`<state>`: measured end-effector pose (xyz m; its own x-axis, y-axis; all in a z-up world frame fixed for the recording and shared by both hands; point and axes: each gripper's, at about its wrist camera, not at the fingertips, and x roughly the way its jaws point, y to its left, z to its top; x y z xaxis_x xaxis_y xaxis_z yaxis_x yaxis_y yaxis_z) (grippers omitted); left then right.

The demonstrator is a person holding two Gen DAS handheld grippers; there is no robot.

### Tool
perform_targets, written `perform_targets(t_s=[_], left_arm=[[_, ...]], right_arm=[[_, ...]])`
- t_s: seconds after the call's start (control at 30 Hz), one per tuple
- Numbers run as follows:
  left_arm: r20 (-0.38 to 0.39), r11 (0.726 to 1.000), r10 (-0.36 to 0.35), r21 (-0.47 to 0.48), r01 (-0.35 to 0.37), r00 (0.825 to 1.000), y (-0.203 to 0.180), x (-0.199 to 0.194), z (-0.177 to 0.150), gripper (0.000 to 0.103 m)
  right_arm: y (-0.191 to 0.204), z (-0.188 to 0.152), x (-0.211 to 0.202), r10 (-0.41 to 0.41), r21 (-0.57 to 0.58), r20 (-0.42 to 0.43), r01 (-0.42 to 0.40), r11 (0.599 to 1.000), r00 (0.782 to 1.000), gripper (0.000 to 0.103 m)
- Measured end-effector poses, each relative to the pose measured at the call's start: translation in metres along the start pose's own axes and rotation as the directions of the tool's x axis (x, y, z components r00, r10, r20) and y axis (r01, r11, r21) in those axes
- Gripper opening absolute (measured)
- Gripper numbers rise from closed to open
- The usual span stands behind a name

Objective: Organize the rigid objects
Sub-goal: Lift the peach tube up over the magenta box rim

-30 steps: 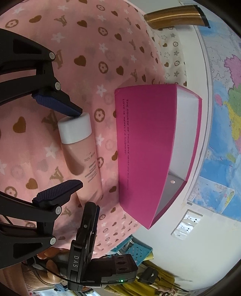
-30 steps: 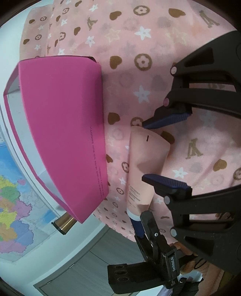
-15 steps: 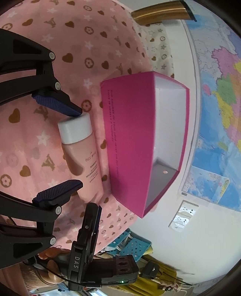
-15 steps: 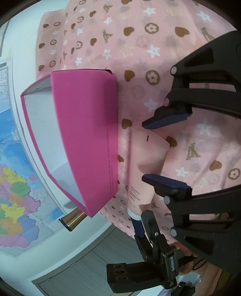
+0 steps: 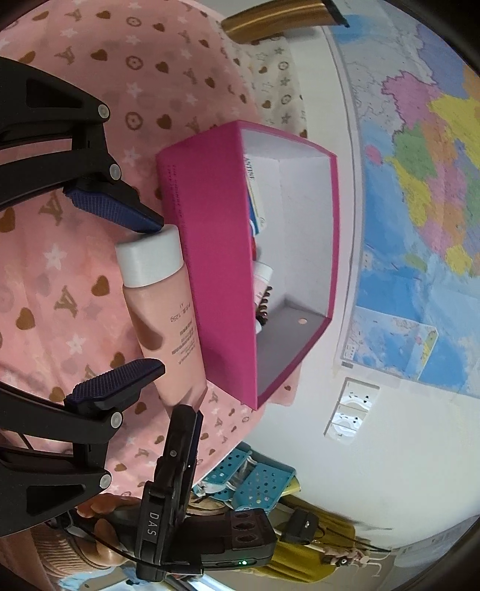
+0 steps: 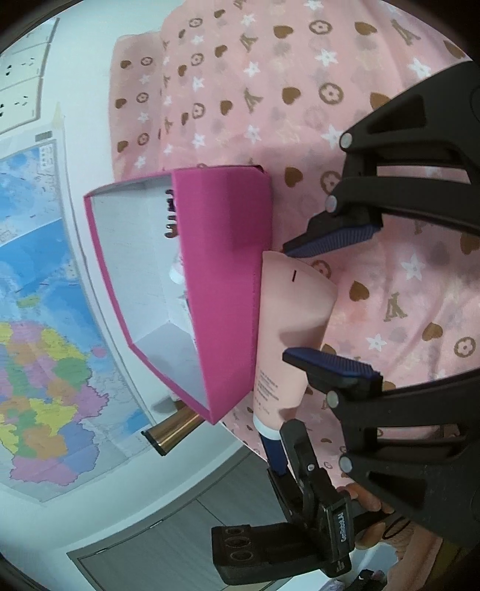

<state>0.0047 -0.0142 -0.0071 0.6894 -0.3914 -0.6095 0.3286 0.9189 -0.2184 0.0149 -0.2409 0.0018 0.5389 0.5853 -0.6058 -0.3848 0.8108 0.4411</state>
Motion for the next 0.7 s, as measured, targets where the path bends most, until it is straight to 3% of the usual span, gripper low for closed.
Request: perform_targets(t_s=[0.7], left_arm=[[0.064, 0.998, -0.010, 0.056, 0.006, 0.998, -0.018, -0.004, 0.025, 0.071]], right_arm=[[-0.002, 0.020, -0.021, -0.030, -0.023, 0.072, 0.031, 0.999, 0.997, 0.053]])
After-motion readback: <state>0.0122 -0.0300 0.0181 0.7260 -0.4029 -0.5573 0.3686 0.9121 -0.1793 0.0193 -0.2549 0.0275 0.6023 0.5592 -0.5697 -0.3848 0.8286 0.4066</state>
